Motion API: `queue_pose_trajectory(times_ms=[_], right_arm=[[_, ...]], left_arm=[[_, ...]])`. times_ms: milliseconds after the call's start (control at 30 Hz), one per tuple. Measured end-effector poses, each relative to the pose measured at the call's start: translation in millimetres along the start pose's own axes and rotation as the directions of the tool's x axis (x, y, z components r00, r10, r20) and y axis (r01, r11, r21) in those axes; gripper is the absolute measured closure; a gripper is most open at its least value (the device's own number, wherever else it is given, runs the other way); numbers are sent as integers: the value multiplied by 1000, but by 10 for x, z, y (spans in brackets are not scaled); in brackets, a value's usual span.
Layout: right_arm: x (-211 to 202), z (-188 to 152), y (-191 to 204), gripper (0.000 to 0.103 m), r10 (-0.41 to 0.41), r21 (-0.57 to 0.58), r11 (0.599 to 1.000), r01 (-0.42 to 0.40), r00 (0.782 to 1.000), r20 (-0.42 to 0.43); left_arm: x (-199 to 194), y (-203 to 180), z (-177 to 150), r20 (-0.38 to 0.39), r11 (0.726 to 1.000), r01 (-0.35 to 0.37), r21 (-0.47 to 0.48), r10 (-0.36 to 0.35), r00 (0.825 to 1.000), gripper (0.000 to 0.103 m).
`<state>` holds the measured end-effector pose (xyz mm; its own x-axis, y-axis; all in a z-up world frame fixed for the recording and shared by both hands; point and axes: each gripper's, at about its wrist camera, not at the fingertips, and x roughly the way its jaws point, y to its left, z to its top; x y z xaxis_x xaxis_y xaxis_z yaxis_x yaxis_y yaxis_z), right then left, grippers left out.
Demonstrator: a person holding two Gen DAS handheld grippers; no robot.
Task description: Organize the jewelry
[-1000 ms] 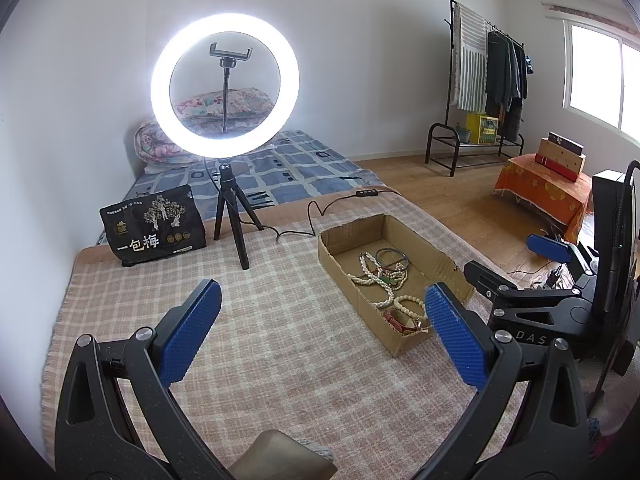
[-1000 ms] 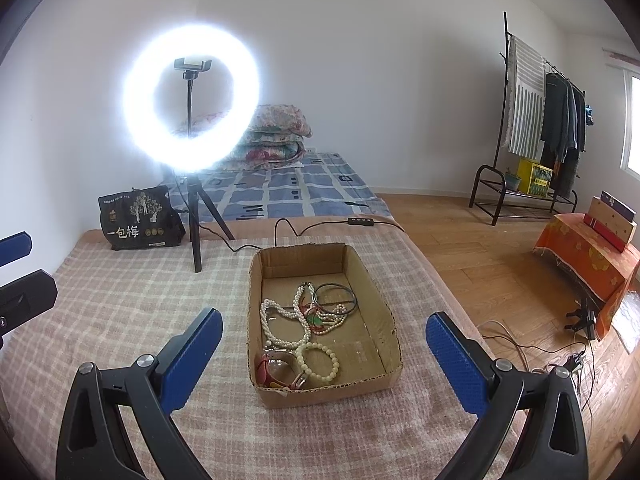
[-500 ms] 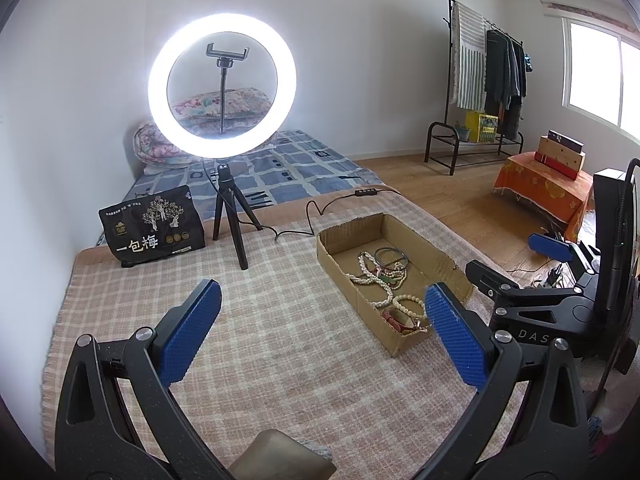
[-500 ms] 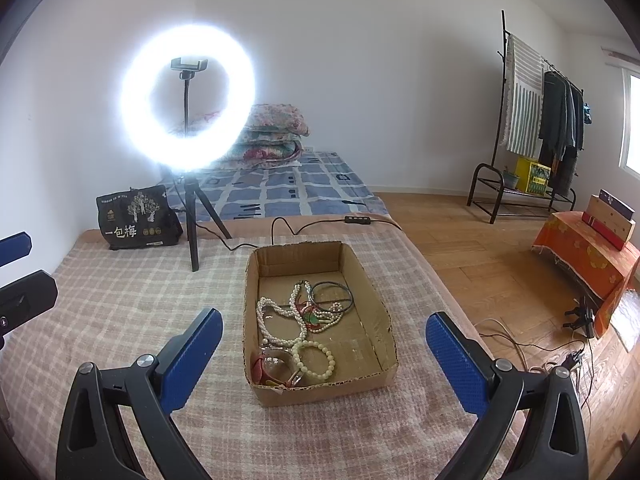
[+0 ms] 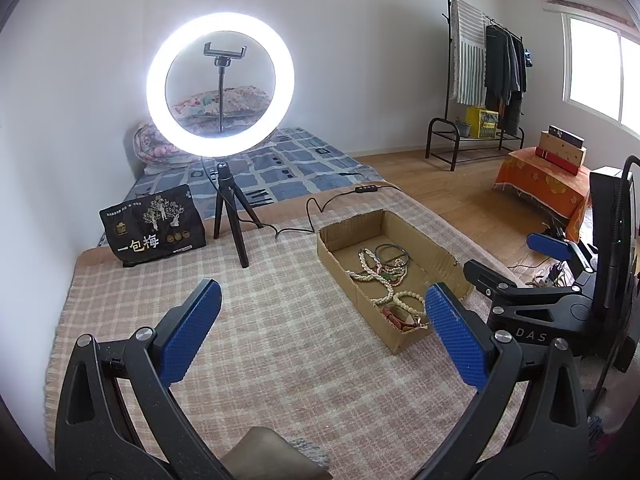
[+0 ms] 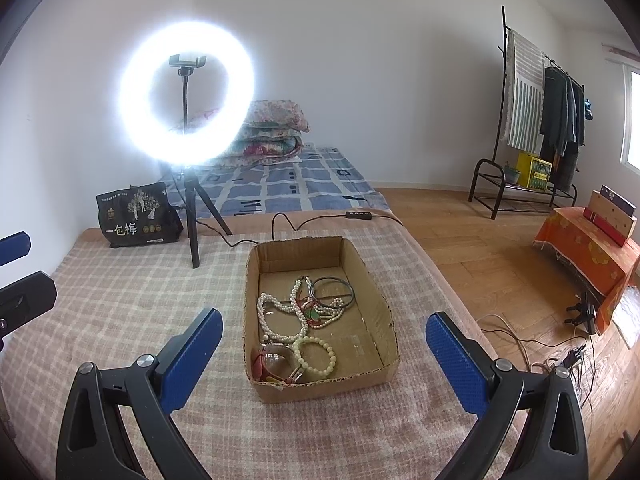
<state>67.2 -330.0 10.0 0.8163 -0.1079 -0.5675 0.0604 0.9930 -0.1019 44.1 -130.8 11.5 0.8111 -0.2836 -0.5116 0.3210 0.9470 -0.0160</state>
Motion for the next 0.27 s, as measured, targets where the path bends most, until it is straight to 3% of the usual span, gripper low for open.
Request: queue_pose_trajectory(times_ms=[267], right_arm=[[24, -22, 8, 0, -3, -3, 1000, 3, 1000, -11]], left_arm=[[-42, -32, -11, 20, 1000, -3, 19, 2, 1000, 0]])
